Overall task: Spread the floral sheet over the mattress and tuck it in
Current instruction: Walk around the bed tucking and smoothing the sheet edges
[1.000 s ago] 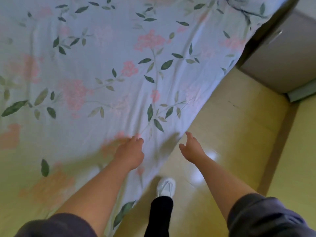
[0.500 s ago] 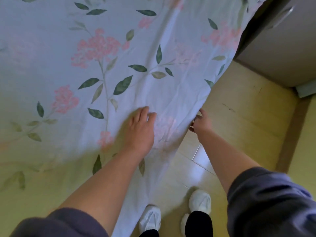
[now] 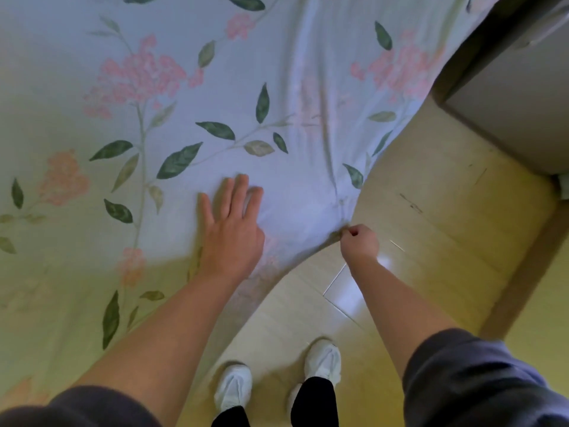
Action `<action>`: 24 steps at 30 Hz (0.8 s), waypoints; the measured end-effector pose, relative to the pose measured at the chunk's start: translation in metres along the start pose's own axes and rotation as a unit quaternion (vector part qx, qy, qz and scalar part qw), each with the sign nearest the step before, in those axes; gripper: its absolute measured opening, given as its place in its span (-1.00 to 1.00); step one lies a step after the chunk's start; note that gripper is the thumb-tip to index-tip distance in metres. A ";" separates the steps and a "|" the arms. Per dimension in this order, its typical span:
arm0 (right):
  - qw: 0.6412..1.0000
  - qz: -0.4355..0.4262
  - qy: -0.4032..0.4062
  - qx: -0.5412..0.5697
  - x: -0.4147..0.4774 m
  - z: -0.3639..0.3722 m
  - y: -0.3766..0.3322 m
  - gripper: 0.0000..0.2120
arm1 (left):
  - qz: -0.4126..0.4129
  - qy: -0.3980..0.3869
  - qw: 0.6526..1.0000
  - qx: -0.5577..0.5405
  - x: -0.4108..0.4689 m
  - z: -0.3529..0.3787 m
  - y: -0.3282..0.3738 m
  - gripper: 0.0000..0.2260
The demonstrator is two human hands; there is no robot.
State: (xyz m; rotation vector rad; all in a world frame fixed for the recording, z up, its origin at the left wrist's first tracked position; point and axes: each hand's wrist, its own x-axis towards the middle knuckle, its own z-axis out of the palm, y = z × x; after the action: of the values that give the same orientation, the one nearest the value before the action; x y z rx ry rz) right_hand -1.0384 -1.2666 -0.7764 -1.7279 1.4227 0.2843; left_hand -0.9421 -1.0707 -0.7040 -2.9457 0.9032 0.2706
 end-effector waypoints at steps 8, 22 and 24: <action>0.988 0.062 -0.132 0.054 0.012 -0.027 -0.012 -0.85 | -0.064 -0.088 0.994 0.016 0.021 -0.021 0.020 -0.49; 0.976 0.043 -0.092 0.192 0.148 -0.158 -0.169 -0.43 | 0.069 -0.093 0.990 -0.082 0.218 -0.090 0.118 -0.43; 0.971 0.054 -0.076 0.219 0.175 -0.169 -0.188 -0.44 | 0.077 -0.095 0.989 -0.087 0.254 -0.092 0.129 -0.44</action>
State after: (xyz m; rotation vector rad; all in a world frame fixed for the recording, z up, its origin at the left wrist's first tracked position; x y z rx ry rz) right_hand -0.8706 -1.5127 -0.6992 -1.2480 1.3482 0.1429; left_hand -0.7937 -1.3268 -0.6592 -2.9383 1.1344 0.6560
